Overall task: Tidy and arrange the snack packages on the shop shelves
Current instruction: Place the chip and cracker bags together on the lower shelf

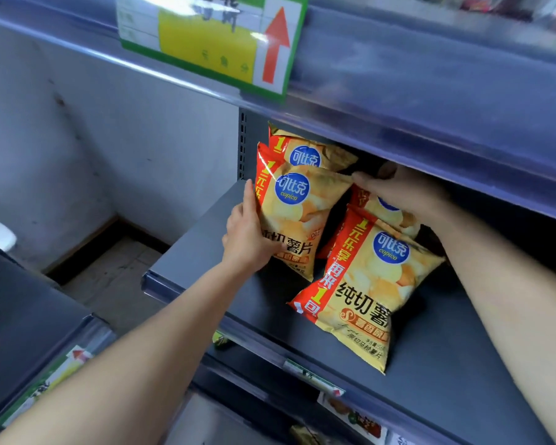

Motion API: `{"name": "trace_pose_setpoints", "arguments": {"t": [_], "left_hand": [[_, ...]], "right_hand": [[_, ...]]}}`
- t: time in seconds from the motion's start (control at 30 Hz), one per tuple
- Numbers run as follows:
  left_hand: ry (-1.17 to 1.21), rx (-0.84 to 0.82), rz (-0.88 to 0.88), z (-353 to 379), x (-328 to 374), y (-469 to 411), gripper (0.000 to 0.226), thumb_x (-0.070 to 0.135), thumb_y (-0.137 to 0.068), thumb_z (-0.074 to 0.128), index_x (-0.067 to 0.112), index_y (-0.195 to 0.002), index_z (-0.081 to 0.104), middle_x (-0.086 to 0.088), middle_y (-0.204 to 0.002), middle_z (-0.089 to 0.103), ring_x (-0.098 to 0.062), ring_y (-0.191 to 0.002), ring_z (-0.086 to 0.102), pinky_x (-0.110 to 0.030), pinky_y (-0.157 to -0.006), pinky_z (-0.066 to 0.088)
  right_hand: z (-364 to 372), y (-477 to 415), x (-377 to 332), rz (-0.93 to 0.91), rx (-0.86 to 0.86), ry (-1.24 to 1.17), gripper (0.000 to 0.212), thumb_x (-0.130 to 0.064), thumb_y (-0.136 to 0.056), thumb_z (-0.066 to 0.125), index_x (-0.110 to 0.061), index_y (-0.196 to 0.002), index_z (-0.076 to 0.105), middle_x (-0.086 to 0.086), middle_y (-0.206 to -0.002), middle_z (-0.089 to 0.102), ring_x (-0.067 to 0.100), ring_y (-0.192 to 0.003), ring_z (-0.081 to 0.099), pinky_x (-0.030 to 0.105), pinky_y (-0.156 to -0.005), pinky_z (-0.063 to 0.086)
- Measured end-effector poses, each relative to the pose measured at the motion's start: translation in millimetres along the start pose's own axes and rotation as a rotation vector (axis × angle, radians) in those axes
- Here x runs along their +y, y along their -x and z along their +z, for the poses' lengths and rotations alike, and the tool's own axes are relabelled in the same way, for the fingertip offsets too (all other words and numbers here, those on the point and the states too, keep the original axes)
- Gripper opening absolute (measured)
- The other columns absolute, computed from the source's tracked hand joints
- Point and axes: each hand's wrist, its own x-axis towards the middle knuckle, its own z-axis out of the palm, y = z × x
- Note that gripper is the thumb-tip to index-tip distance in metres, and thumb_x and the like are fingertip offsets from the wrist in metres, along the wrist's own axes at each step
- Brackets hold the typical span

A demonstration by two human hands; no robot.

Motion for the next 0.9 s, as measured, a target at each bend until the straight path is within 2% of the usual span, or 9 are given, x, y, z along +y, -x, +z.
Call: {"name": "trace_pose_setpoints", "arguments": {"t": [0.07,0.1,0.13,0.23,0.37,0.5,0.63,0.73,0.9], "left_hand": [[-0.004,0.016,0.006,2,1,3,0.132,0.017,-0.063,0.088,0.033,-0.152,-0.008,-0.008,-0.146,0.030,-0.026,-0.138,0.027,-0.054,-0.109,0.032],[-0.016,0.029,0.006,3,1,4,0.132,0.018,-0.063,0.088,0.033,-0.152,-0.009,-0.008,-0.146,0.028,-0.026,-0.138,0.027,-0.053,-0.109,0.032],[-0.038,0.045,0.001,4,2,7,0.133,0.019,-0.063,0.088,0.033,-0.152,-0.009,-0.007,-0.147,0.026,-0.026,-0.139,0.026,-0.053,-0.109,0.032],[-0.109,0.096,-0.021,9,6,14,0.134,0.025,-0.062,0.089,0.033,-0.152,-0.009,-0.006,-0.152,0.021,-0.025,-0.142,0.020,-0.058,-0.111,0.024],[-0.134,0.146,-0.011,17,7,20,0.133,0.030,-0.062,0.088,0.033,-0.152,-0.010,-0.009,-0.155,0.018,-0.026,-0.144,0.013,-0.058,-0.113,0.019],[-0.136,0.141,0.006,22,9,23,0.133,0.036,-0.061,0.088,0.033,-0.152,-0.008,-0.009,-0.155,0.019,-0.026,-0.144,0.014,-0.054,-0.114,0.022],[-0.178,0.239,0.034,23,19,33,0.127,0.044,-0.063,0.086,0.029,-0.154,-0.002,-0.011,-0.159,0.008,-0.025,-0.147,0.004,-0.056,-0.117,0.009],[-0.193,0.346,0.218,29,27,45,0.118,0.048,-0.064,0.083,0.025,-0.154,0.011,-0.011,-0.157,0.012,-0.025,-0.145,0.008,-0.051,-0.117,0.005],[-0.317,0.254,0.306,42,39,53,0.113,0.048,-0.063,0.083,0.028,-0.152,0.017,-0.009,-0.157,0.010,-0.024,-0.145,0.007,-0.052,-0.114,0.009]], "right_hand": [[-5,6,9,0.038,-0.078,0.023,0.019,-0.026,-0.095,0.056,-0.007,-0.090,0.057,0.006,-0.071,0.055,0.008,-0.055,0.043,0.005,-0.032,0.032],[-6,8,14,0.078,-0.128,0.052,0.018,-0.026,-0.092,0.062,-0.009,-0.088,0.056,0.004,-0.077,0.058,0.007,-0.056,0.045,0.007,-0.034,0.034],[-6,7,22,0.117,-0.168,0.117,0.023,-0.027,-0.086,0.070,-0.009,-0.096,0.059,0.006,-0.092,0.063,0.008,-0.061,0.050,0.012,-0.039,0.039],[0,0,45,0.131,-0.206,0.367,0.079,-0.036,-0.066,0.086,-0.010,-0.132,0.051,0.005,-0.127,0.059,0.016,-0.092,0.059,0.022,-0.066,0.044],[9,-2,60,0.117,-0.270,0.366,0.078,-0.031,-0.059,0.090,-0.015,-0.125,0.053,0.002,-0.120,0.064,0.019,-0.098,0.061,0.030,-0.085,0.049],[13,0,63,0.074,-0.235,0.347,0.073,-0.025,-0.063,0.089,-0.013,-0.124,0.050,0.003,-0.123,0.060,0.018,-0.098,0.057,0.027,-0.079,0.045],[4,3,59,0.036,-0.143,0.308,0.065,-0.027,-0.082,0.075,-0.013,-0.137,0.043,0.004,-0.136,0.051,0.021,-0.118,0.052,0.017,-0.059,0.037],[3,1,58,0.015,-0.180,0.225,0.054,-0.022,-0.095,0.059,-0.007,-0.143,0.038,0.013,-0.144,0.045,0.026,-0.128,0.046,0.025,-0.070,0.034],[9,4,57,-0.098,-0.053,0.268,0.056,-0.025,-0.092,0.063,-0.012,-0.141,0.039,0.008,-0.144,0.044,0.024,-0.127,0.044,0.018,-0.060,0.020]]}}
